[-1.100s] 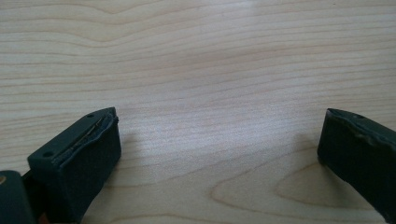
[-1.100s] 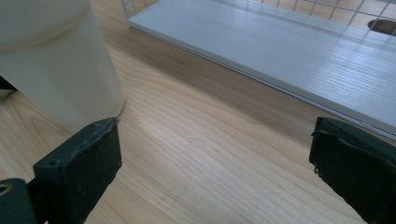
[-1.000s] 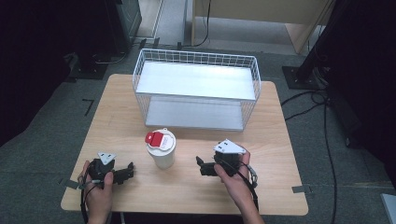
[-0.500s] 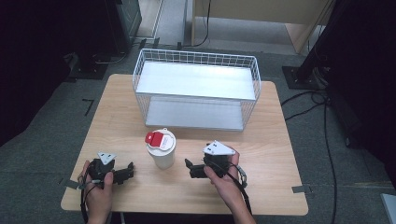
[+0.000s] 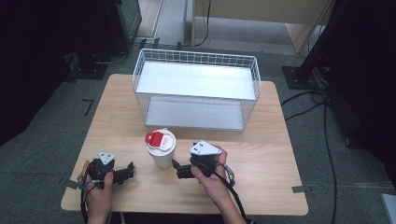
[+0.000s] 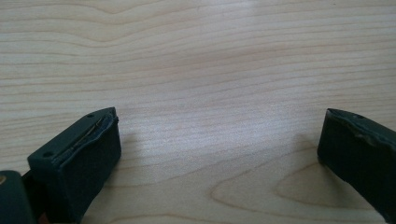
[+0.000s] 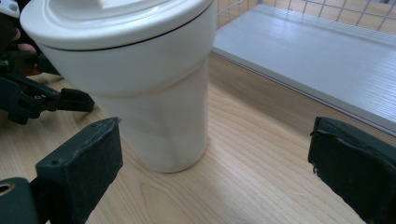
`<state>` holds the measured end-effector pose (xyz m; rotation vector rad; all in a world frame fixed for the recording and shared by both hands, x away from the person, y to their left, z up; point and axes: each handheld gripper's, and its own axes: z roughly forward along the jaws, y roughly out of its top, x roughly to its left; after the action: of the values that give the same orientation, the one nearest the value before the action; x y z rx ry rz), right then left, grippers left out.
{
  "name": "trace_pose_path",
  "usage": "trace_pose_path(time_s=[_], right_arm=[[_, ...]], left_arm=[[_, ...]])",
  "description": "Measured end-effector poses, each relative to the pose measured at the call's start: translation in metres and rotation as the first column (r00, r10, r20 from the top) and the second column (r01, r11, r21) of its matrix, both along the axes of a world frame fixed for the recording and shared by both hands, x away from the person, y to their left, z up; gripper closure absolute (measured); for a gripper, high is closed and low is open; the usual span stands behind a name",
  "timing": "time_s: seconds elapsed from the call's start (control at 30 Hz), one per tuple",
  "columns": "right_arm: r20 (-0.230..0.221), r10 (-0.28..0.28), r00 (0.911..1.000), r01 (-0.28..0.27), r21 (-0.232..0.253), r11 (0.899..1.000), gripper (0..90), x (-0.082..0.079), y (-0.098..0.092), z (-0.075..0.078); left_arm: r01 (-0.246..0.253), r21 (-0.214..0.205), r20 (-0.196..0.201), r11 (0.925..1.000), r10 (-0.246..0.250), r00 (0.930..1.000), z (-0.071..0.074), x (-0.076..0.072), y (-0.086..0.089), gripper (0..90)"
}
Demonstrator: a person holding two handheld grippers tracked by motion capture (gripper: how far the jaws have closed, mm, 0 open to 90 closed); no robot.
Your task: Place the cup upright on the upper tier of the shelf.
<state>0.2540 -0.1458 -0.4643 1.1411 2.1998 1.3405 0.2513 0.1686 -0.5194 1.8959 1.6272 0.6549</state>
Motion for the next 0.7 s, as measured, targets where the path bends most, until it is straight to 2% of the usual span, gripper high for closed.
trace_pose_path(time_s=[0.5,0.7], right_arm=[[0.000,0.061,0.9982,-0.061,0.008,0.998,4.7,0.001,0.028,-0.005],[0.001,0.064,0.9979,-0.064,0.011,0.998,4.7,0.005,0.041,-0.008]], left_arm=[[-0.001,-0.001,0.001,1.0000,0.001,1.0000,0.000,0.000,0.000,0.0],[-0.001,-0.001,0.001,1.0000,0.001,1.0000,0.000,0.000,0.000,0.0]])
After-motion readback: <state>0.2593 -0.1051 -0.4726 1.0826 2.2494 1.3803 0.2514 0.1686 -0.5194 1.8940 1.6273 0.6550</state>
